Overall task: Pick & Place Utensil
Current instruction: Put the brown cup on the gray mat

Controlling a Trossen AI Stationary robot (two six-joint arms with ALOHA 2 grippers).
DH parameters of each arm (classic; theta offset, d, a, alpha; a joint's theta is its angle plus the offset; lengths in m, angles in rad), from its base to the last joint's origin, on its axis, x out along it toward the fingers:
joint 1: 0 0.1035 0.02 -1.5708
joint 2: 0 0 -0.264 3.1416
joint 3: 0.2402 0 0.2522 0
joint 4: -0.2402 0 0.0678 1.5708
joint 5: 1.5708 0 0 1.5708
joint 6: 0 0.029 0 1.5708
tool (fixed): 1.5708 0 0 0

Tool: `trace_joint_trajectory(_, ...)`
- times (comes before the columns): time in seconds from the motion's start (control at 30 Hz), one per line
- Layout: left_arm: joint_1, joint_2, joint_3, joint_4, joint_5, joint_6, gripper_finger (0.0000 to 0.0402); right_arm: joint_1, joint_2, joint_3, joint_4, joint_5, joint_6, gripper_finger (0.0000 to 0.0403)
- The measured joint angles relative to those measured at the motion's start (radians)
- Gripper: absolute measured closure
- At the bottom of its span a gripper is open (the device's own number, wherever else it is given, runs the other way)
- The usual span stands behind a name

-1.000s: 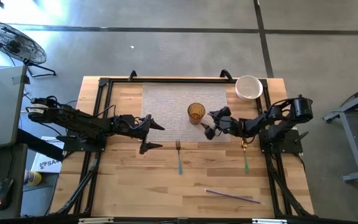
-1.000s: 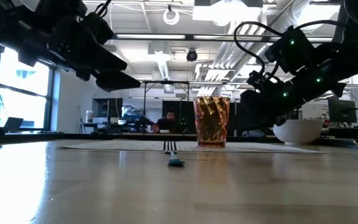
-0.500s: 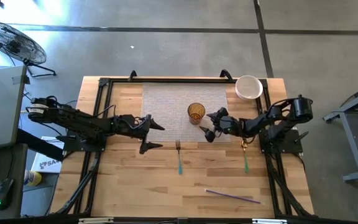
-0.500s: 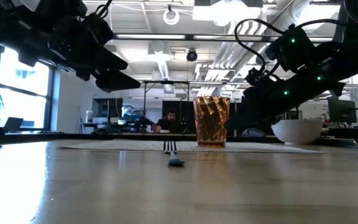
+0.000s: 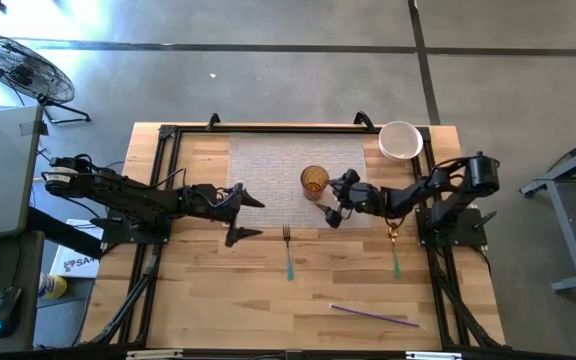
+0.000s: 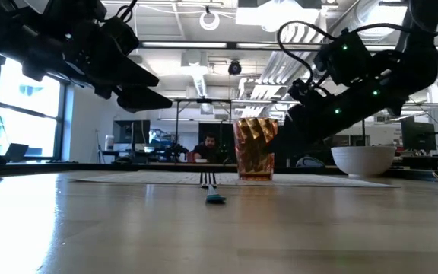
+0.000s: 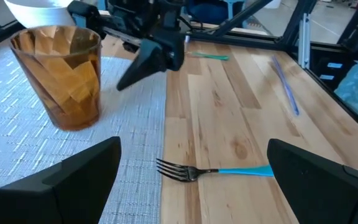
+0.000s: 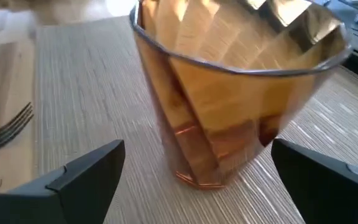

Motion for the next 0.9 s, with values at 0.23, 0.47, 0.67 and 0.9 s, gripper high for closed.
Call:
trace_joint_trajectory(0.23, 0.0, 0.0, 0.0, 0.002, 0.021, -0.007, 0.0002, -0.028, 0.105, 0.039, 0.051, 0.086, -0.034, 0.0003)
trace_joint_trajectory(0.47, 0.0, 0.0, 0.0, 0.001, 0.019, -0.007, 0.0002, -0.056, 0.232, 0.051, 0.339, -0.057, -0.086, 0.0003)
trace_joint_trajectory(0.67, 0.0, 0.0, 0.0, 0.0, 0.019, -0.007, 0.0002, -0.073, 0.365, 0.124, 0.415, -0.111, -0.108, 0.0006)
trace_joint_trajectory(0.9, 0.0, 0.0, 0.0, -0.008, 0.019, -0.007, 0.0002, -0.072, 0.364, 0.142, 0.435, -0.149, -0.105, 0.0006)
